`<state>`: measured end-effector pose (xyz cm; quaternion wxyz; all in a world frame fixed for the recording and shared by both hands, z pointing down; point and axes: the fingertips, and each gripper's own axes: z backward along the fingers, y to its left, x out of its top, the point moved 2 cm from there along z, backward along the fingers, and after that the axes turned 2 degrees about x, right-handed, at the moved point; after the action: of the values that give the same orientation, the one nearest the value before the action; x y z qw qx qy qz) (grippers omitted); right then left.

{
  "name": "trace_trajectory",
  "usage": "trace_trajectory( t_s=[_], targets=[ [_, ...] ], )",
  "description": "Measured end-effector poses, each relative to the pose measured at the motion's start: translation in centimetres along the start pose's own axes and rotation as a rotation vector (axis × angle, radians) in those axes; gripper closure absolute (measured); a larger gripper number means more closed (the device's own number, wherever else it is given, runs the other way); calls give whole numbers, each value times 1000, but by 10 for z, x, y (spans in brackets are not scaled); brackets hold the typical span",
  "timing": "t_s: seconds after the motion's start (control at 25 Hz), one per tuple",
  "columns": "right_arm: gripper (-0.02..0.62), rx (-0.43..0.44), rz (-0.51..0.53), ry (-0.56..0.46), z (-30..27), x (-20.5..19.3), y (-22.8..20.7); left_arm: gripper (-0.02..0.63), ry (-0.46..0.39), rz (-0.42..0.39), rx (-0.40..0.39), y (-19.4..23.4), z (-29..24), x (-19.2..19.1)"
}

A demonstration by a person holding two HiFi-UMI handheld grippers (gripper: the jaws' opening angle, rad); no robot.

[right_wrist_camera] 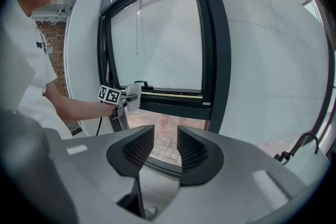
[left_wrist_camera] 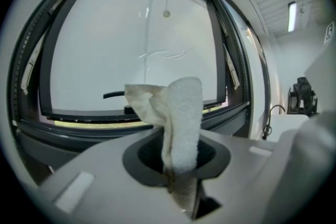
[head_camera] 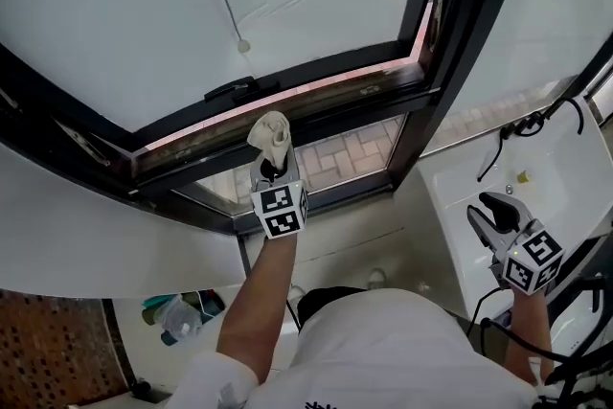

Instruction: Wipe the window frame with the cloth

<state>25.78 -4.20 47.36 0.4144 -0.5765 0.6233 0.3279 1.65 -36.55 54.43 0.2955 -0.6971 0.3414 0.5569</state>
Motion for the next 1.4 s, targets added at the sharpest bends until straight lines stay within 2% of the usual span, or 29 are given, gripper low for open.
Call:
trace_trajectory(
  t_s=[0.16,0.8,1.16,1.4],
  targets=[
    [457,-37,-18,11,24,-12,-18,508,-2,-9,-20,-36,-17,2],
    [457,-172,-138,19,104,-70,-71,508,6,-39,-210,-218,-91,21],
    [457,-228,-199,42,130,-98,-89,509,-12,-67,-247,-293,-128,24],
    [457,-258,-234,41,145,-112,-100,508,-24,-28,-228,-310,-130,27]
  ],
)
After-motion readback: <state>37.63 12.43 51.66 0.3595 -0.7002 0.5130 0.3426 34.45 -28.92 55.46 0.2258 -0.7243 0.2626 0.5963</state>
